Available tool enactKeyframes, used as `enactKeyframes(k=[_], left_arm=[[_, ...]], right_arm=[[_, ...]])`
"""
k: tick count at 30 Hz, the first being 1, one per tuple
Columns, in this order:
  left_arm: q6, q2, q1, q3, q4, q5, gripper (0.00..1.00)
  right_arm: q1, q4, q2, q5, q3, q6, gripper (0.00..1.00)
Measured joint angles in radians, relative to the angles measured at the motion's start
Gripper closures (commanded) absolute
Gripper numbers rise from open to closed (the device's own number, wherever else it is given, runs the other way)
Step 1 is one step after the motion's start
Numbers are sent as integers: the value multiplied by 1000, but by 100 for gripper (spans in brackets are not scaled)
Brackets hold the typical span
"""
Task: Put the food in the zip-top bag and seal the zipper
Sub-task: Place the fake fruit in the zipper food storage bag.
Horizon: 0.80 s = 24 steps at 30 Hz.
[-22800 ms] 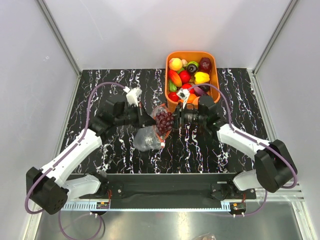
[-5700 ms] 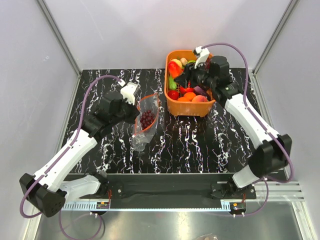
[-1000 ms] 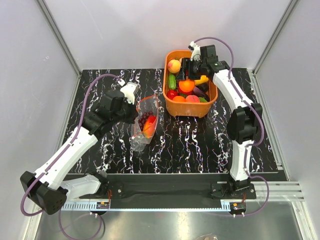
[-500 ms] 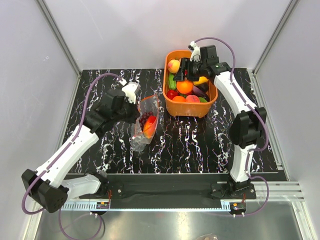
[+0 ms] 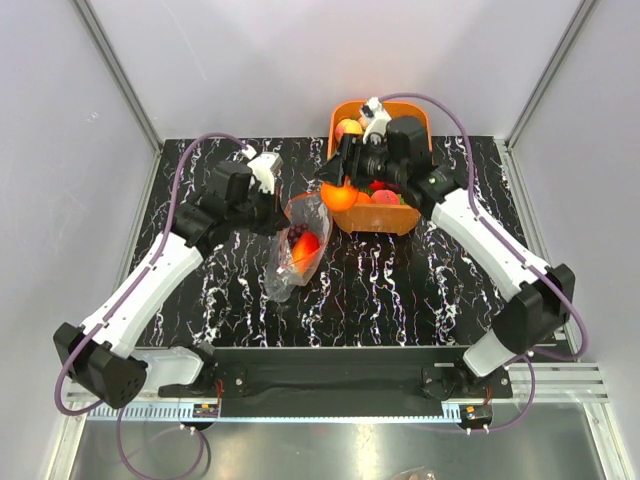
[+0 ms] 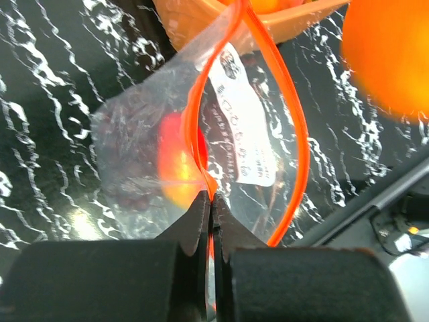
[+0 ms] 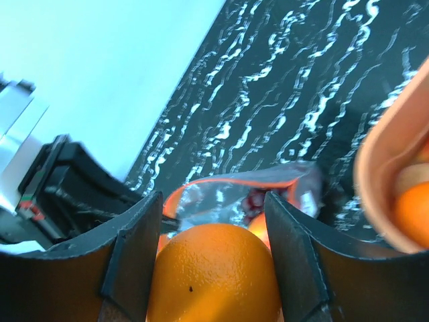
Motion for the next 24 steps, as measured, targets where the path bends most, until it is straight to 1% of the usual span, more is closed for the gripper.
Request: enactKeyframes(k=[3, 8, 13, 14, 16, 23, 24], left_arm=[[-25, 11, 11, 1, -5, 51, 100], [-49, 19, 23, -1, -4, 122, 100], [-56, 16, 53, -17, -6, 160, 100], [-56, 13, 60, -22, -8, 164, 100], [-55, 10, 78, -29, -8, 168, 100], [-55, -17, 141, -59, -4, 204, 99], [-55, -20, 149, -61, -4, 209, 99]], right_arm=[[55, 96, -47, 64, -114, 60, 91], [158, 249, -49, 201, -235, 128, 91], [238, 338, -21, 336, -258, 134, 90], [249, 351, -16, 363, -258, 132, 89], [267, 382, -8, 406, -261, 127, 80], [304, 473, 20, 502, -283, 92, 79], [307, 483, 26, 512, -285, 87, 71]])
